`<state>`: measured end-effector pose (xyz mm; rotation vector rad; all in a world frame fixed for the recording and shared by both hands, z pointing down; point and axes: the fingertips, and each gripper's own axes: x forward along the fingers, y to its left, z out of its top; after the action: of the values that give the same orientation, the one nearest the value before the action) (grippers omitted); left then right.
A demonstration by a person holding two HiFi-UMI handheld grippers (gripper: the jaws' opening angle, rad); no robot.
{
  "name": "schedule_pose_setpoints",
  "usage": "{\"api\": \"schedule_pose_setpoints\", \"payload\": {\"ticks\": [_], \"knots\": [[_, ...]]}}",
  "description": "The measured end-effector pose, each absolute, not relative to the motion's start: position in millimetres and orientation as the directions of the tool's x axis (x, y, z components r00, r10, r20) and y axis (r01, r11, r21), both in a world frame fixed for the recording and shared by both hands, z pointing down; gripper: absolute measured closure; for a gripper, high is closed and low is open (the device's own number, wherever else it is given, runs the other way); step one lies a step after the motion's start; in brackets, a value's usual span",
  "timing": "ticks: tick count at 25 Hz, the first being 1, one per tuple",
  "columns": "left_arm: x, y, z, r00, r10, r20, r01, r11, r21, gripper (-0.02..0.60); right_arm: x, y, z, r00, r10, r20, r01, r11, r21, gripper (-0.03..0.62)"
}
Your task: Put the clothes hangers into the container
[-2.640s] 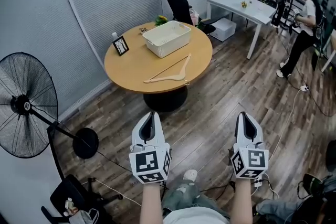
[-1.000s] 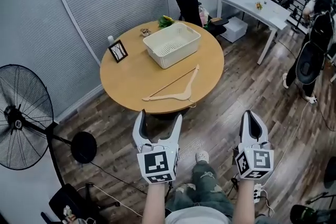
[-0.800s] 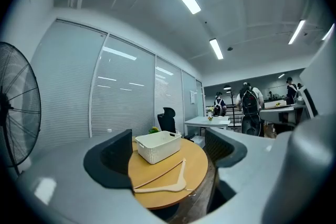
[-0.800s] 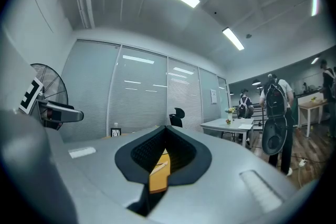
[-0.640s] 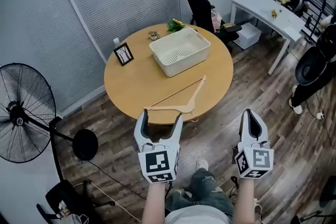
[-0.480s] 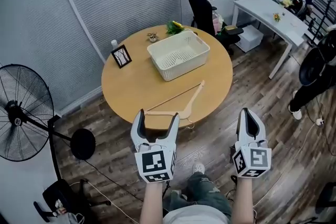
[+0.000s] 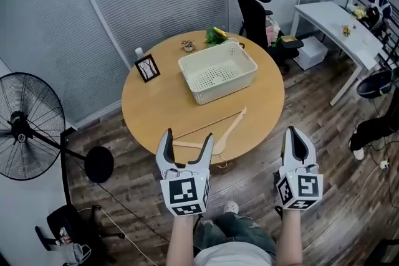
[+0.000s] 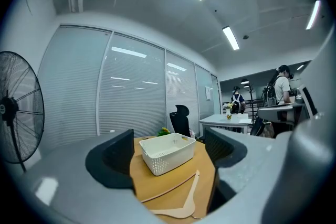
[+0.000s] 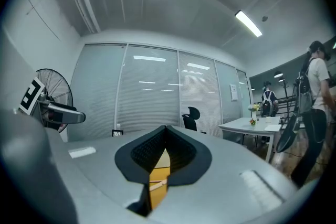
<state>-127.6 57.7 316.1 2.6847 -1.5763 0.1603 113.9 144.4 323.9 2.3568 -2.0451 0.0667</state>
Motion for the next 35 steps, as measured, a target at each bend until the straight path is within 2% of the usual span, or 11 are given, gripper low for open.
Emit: {"api": "schedule_pose_setpoints", "payload": {"ticks": [13,35], "knots": [[-117.8,34.6,323.6,0.431,-0.892,0.137,-0.897,-0.441,-0.046,0.158,122.5,107.8,334.1,0.071,-0.995,0.069,-0.997,-0.074,-0.039,0.576],[-92.3,-68.1,338.8,0.465,-0.87,0.166,-0.879,-0.476,-0.028,0.158,144.4,6.3,340.9,0.102,-0.991,0.082,-0.993,-0.106,-0.043,0.576]]}}
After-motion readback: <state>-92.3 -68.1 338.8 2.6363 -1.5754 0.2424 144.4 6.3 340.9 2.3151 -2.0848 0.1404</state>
